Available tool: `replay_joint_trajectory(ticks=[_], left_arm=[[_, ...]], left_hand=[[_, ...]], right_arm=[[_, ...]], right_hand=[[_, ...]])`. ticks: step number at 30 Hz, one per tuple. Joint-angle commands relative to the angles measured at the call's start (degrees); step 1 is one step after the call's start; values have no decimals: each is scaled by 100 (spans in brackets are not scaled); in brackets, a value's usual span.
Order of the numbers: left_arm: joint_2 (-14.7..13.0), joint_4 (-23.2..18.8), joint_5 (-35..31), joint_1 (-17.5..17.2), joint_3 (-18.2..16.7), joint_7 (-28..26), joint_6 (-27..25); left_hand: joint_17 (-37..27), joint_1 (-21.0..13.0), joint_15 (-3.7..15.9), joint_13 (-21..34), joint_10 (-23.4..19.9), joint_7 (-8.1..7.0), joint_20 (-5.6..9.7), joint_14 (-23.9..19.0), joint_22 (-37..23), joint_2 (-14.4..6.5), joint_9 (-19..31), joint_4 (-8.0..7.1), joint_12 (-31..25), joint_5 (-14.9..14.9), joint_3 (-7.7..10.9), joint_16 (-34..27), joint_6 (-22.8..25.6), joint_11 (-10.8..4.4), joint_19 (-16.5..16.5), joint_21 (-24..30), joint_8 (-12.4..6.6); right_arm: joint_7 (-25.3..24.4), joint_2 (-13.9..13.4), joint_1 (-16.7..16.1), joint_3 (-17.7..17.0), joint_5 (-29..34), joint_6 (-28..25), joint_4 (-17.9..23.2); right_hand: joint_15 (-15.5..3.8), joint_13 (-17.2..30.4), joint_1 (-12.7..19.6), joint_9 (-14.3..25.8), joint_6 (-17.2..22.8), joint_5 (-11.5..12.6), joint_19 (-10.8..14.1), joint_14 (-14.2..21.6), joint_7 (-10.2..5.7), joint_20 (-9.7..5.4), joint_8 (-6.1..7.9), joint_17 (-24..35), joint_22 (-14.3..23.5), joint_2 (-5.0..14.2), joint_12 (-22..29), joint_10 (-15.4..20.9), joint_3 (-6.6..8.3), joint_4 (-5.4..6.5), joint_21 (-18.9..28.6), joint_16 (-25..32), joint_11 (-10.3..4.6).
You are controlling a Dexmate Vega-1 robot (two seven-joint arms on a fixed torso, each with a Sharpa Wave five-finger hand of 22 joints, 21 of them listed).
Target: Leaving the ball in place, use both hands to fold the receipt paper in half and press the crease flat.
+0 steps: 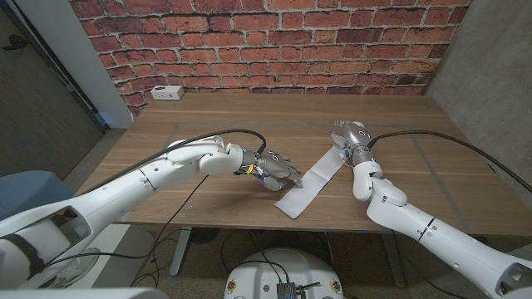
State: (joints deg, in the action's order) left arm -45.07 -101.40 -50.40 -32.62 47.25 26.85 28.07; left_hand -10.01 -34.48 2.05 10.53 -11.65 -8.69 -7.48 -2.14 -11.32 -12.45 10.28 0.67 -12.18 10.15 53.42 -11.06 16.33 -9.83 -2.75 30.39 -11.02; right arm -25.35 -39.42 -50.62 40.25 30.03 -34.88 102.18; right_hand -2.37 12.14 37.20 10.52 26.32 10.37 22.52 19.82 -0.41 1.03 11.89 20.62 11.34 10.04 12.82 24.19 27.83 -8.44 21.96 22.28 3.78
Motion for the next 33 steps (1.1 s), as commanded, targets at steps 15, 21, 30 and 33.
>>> replay_joint_trajectory(ticks=[15, 21, 30, 33], left_arm=[[-36, 87, 67, 67, 3, -15, 45], [-36, 98, 59, 73, -1, -28, 43], [-7, 171, 65, 121, 15, -63, 90], [9, 200, 90, 141, 25, -39, 96]], left_hand=[[-33, -108, 110, 17, -55, 87, -20, -74, -31, 2, 22, 12, -16, -26, -63, -43, 34, 16, 43, 54, 7], [-34, -123, 116, 18, -58, 96, -11, -70, -31, 3, 23, 11, -15, -27, -74, -41, 38, 19, 43, 59, 7], [-35, -156, 118, 19, -47, 88, -12, -62, -32, 3, 24, 6, -4, -29, -99, -37, 53, 29, 42, 70, 6], [-35, -167, 119, 19, -47, 95, -13, -60, -32, 3, 25, 5, -3, -29, -107, -36, 55, 16, 42, 74, 6]], right_arm=[[894, -59, 659, 659, 282, -1243, -477], [1030, -61, 803, 823, 327, -1395, -577], [1177, -76, 948, 953, 305, -1471, -678], [1132, -71, 963, 963, 288, -1462, -730]], right_hand=[[-21, 19, 91, 36, 79, -14, 34, -67, -15, 6, 21, 54, 3, 15, 44, 42, -80, 52, 60, 31, -31], [-18, 22, 108, 37, 93, -13, 2, -91, -19, 8, 16, 62, 0, 18, 51, 65, -94, 57, 53, 30, 1], [-35, 27, 140, 42, 254, -14, 0, -90, -18, 7, 55, 79, -6, 32, 41, 52, -119, 79, 62, 45, -27], [-16, 30, 54, 46, 282, -19, -17, -127, -4, 4, 50, 95, -8, 52, 35, 41, -162, 177, 62, 33, -13]])
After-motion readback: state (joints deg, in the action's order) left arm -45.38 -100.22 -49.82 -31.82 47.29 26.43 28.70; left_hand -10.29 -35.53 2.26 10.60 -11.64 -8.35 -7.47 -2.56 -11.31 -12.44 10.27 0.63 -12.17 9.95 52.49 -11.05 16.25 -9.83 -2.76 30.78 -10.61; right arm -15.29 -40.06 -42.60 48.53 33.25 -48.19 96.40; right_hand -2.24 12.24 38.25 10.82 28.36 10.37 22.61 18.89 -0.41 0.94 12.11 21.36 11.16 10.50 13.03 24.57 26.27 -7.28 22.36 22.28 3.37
